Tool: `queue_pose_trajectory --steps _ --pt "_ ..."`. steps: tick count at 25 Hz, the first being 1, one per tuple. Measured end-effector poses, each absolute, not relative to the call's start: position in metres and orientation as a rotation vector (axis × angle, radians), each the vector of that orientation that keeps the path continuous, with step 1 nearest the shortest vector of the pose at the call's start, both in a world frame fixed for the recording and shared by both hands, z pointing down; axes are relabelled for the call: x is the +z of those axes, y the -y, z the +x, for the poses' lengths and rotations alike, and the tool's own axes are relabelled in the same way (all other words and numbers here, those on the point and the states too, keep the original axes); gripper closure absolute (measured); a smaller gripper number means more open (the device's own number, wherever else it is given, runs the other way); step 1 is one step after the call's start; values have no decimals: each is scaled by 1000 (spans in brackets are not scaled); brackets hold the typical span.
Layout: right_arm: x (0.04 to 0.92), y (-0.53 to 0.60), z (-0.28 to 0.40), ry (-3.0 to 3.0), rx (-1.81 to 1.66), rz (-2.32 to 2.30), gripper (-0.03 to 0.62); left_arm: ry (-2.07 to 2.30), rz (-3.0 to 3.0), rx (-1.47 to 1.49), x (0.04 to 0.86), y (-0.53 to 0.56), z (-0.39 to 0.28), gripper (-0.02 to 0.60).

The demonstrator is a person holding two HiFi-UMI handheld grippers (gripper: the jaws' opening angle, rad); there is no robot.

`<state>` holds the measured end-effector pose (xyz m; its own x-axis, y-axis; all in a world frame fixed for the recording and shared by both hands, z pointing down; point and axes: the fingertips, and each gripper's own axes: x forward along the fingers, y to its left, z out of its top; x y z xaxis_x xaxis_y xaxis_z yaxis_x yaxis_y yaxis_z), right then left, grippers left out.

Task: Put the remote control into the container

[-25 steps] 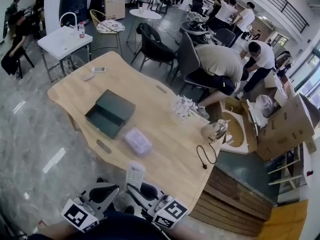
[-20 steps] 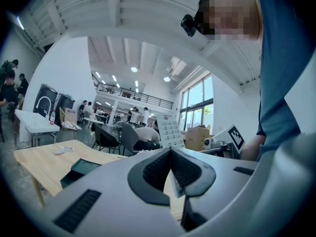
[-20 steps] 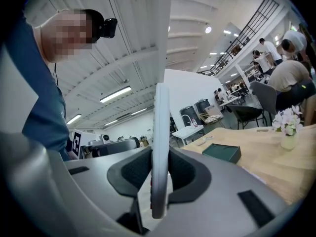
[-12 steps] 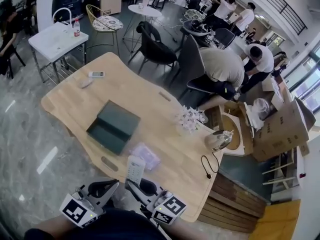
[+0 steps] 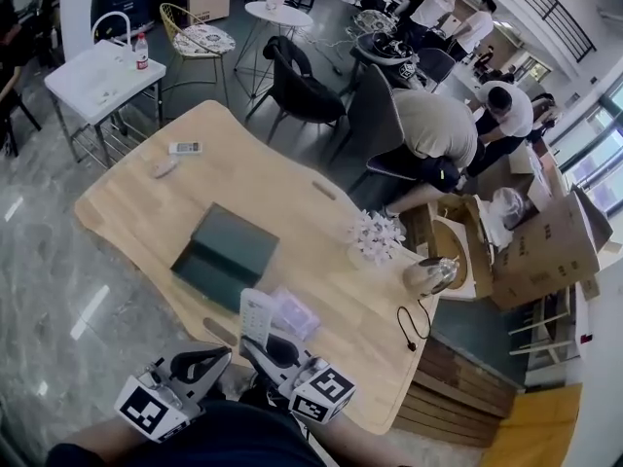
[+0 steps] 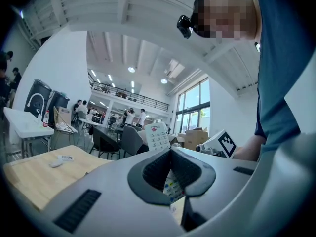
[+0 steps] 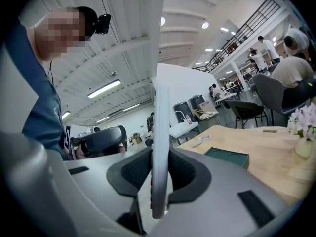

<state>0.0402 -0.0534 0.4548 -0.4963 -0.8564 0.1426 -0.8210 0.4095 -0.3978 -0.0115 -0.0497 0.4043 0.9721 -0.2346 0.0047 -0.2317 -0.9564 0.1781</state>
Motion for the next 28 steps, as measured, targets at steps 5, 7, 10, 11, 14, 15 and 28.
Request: queue_pose_trajectory --steps 5,7,10,11,14,15,28 --pt "472 74 49 -2599 -714 -1518 494 383 2921 -8 405 62 -9 491" --pt "482 83 51 -2608 -749 -1517 494 417 2926 -54 400 69 -11 490" --pt "503 101 54 -2644 -789 -1520 493 460 2908 -4 408 76 -14 489" --pt "510 108 56 -2662 -798 -1522 494 472 2905 -1 409 79 -15 490" --pt "533 127 61 -2718 -825 -1534 494 502 2892 6 413 86 -18 491" --pt "541 133 62 -2734 -835 -1539 494 510 2883 16 415 88 -19 490" --pt "637 203 60 -2943 -1080 -1545 494 642 2808 61 429 109 -45 489"
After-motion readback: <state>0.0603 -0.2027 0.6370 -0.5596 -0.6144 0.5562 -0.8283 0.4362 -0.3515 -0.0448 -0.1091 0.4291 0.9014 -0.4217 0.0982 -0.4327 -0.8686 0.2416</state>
